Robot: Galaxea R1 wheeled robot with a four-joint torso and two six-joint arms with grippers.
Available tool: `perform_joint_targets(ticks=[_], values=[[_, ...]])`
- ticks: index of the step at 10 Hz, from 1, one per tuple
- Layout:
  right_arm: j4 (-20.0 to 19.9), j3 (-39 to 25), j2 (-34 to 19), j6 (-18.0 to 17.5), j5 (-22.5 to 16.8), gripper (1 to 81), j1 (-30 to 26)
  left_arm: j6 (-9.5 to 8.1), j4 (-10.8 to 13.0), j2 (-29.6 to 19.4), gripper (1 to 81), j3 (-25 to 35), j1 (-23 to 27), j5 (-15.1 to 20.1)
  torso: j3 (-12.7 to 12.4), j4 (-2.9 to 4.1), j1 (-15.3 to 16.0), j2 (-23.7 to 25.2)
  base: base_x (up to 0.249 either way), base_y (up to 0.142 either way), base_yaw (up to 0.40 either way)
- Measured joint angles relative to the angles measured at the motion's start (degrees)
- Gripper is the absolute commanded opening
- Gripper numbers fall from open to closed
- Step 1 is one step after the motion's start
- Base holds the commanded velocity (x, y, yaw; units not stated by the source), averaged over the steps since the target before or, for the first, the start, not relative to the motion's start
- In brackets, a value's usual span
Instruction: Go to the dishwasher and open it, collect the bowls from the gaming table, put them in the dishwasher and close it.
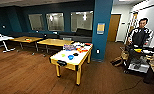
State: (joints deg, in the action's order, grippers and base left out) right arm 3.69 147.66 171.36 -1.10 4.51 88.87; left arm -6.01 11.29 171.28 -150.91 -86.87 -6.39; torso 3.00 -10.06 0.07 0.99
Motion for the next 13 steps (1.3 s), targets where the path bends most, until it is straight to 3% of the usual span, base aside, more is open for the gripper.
perform_joint_targets(ticks=[13], values=[[0.0,0.2,0.2,0.0,0.0,81.1,0.0,0.00,0.0,0.0,81.1,0.0,0.0,0.0,0.0,0.00,0.0,0.0,0.136,0.054,0.000]])
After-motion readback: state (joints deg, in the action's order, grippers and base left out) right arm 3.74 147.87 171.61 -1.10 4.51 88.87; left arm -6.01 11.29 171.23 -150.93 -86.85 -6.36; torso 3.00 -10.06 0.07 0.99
